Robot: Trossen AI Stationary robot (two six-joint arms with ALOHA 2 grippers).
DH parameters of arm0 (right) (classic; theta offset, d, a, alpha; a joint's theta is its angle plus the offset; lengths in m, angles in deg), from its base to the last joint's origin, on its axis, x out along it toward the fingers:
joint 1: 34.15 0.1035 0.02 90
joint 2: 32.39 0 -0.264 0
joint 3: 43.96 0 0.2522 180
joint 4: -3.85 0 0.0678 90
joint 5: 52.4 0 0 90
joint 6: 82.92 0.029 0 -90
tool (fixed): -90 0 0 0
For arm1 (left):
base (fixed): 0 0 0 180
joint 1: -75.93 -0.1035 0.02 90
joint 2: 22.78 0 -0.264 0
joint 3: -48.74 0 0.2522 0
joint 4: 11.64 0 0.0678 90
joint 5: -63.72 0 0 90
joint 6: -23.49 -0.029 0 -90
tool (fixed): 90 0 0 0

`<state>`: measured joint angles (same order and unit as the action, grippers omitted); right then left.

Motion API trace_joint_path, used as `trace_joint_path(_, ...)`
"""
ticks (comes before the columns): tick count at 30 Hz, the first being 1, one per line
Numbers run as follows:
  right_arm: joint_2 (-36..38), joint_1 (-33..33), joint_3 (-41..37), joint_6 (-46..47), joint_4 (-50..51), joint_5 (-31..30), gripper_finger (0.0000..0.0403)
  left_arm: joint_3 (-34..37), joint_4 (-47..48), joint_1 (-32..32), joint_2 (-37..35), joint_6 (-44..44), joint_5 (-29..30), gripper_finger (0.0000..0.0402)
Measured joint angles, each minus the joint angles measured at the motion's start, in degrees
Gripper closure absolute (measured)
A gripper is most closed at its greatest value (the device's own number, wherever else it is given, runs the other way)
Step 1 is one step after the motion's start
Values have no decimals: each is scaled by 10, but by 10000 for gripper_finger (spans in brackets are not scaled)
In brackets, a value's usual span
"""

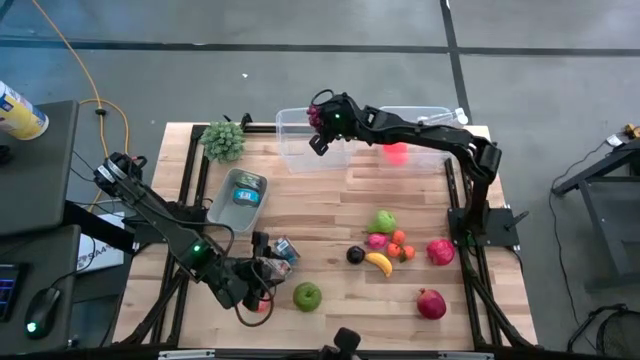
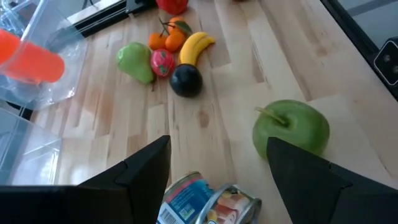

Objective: Pick & Place Food Item
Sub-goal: Put the red grapes into the left transparent bin, then put the black plum into the left transparent bin

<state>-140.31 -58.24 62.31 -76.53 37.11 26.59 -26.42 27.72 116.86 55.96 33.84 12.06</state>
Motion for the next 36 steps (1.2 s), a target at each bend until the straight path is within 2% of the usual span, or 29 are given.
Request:
trace_joint_path(4,0,11,0,-1,5,-31,281,0,0,2,0,5,0,147)
trace_joint_path(13,0,29,0,-8,5,-118,137,0,0,-1,0,5,1,147)
trace_joint_path(18,1,38,0,-20,6,-134,86,0,0,-4,0,6,1,147)
trace_joint_path(21,16,54,0,-9,6,-127,74,0,0,-4,1,6,1,147)
trace_joint_path(26,79,102,1,-41,40,-130,78,0,0,-4,1,12,1,147)
trace_joint_path(29,121,147,1,-44,104,-129,83,0,1,-4,1,17,1,147)
trace_joint_path(36,205,257,1,1,344,-135,94,0,1,-4,1,17,0,147)
